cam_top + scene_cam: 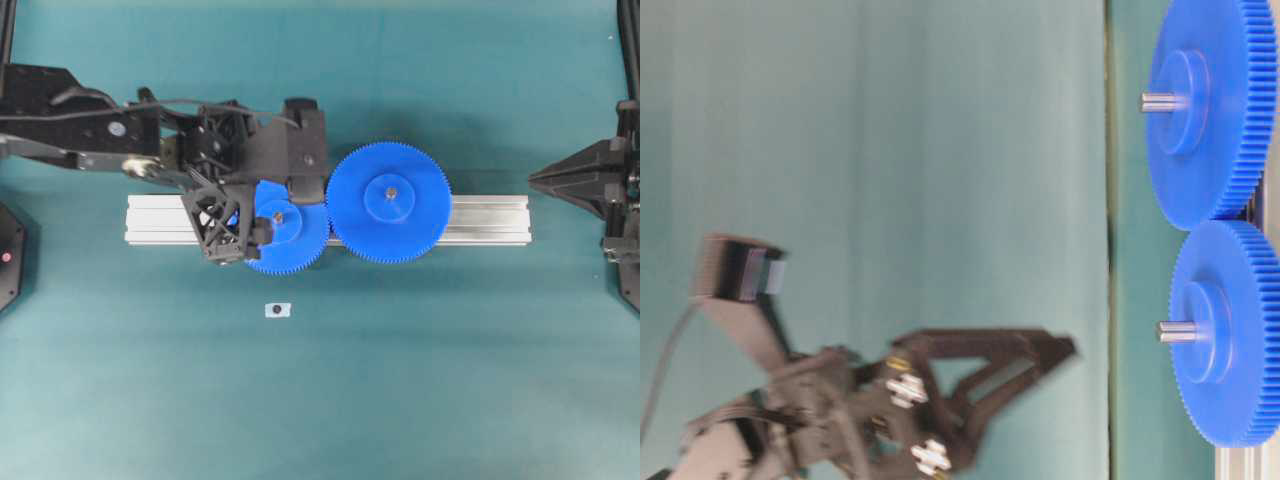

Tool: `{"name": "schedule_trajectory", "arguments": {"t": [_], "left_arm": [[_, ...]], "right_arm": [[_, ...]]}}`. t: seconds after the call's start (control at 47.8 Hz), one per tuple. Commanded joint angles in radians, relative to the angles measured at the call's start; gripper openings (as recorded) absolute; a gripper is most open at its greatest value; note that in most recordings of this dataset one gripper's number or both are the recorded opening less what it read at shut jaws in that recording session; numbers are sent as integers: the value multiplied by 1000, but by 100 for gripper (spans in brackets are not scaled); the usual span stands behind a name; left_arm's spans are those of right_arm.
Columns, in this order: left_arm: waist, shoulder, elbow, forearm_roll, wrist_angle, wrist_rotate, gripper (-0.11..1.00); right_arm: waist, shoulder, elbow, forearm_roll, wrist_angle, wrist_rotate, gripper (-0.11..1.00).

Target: Insert the small gear onto the shaft.

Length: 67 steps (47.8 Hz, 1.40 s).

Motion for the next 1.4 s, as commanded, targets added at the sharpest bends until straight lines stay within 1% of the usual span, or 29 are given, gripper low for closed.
{"name": "schedule_trajectory", "arguments": {"t": [0.0,0.126,0.377,0.607,0.775,0.963,1.193,1.382], "left_arm": [[-2,-35,-28,2,-63,-3,88],[-3,-52,-18,2,-129,-20,88],[-3,-130,60,2,-147,-67,88],[-3,-256,155,3,-175,-92,87],[-5,-354,245,3,-224,-112,87],[-21,-439,347,2,-295,-152,87],[-61,-531,434,2,-305,-170,87],[-67,-591,483,3,-305,-170,86]], "right_arm": [[-3,5,-9,0,-9,8,11],[-3,6,-9,0,-11,9,11],[-3,5,-9,3,-11,9,11],[-3,0,-9,3,-11,9,11],[-3,-2,-6,3,-9,9,11],[-3,-2,-6,3,-9,9,11],[-3,-2,-6,3,-9,9,11],[-3,-2,-6,3,-11,9,11]]}}
